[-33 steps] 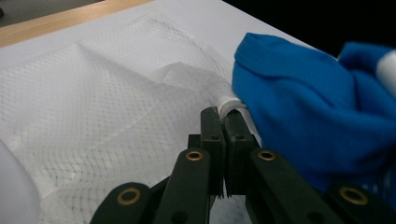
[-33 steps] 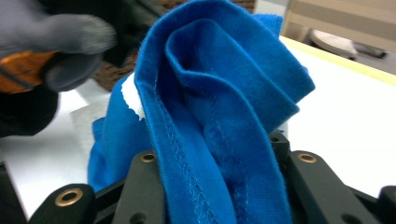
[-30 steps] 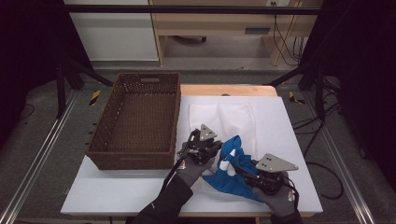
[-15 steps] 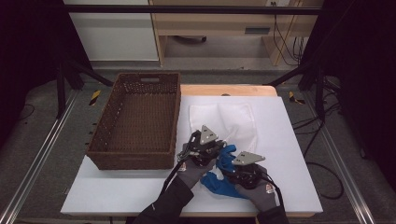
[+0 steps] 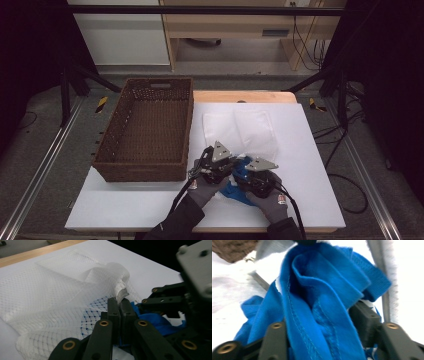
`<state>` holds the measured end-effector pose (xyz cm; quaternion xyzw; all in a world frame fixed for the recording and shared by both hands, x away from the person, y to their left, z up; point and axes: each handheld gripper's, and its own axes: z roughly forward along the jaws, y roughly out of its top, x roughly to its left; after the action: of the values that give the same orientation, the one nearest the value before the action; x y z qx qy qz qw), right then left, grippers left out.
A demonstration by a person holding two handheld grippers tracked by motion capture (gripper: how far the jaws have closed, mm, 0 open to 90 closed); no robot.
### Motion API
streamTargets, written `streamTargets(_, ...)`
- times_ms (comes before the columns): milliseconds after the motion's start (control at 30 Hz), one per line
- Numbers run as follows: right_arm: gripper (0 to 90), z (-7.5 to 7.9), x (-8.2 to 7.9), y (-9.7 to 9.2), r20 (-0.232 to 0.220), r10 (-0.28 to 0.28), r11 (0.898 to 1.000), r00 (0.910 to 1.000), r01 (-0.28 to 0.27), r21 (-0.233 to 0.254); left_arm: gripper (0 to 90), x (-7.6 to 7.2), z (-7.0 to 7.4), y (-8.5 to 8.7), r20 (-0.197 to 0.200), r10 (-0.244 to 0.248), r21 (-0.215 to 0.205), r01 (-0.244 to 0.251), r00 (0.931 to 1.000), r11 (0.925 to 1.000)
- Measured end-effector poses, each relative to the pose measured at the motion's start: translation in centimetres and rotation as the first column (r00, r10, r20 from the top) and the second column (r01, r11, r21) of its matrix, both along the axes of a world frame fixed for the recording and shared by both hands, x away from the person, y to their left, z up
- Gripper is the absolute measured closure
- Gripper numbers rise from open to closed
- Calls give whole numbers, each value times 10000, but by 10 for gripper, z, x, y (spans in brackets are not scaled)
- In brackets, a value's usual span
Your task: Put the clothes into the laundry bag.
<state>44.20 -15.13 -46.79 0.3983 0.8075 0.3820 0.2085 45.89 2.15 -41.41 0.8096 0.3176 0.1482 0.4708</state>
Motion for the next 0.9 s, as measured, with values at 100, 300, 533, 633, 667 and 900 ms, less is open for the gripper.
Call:
streamTargets(100, 356, 9, -9, -7, 307, 202, 9995, 9993, -209, 247, 883, 2, 0, 3, -17, 85, -38, -85, 10000, 10000)
streamTargets(300, 387, 21, -28, -22, 879, 331, 9944, 9956, -416, 967, 883, 3, 0, 5, 41, 158, 38, -158, 9999, 9999)
streamTargets(533, 636, 6, -21, -16, 233, 310, 9963, 9992, -328, 794, 883, 4, 1, 8, -2, 189, 36, -189, 9998, 9998)
streamTargets(633, 656, 0, -16, -6, 239, 336, 9988, 9991, -344, 335, 884, 3, 1, 5, -3, 124, 31, -124, 9999, 9999)
streamTargets(667, 668, -1, -15, -3, 207, 318, 9991, 9993, -324, 271, 884, 2, 2, 5, 1, 95, -3, -95, 10000, 10000)
streamTargets(900, 741, 12, -5, -1, 460, -269, 9955, 9986, 226, 917, 884, -7, 10, 2, 219, -179, -227, 184, 9996, 9996)
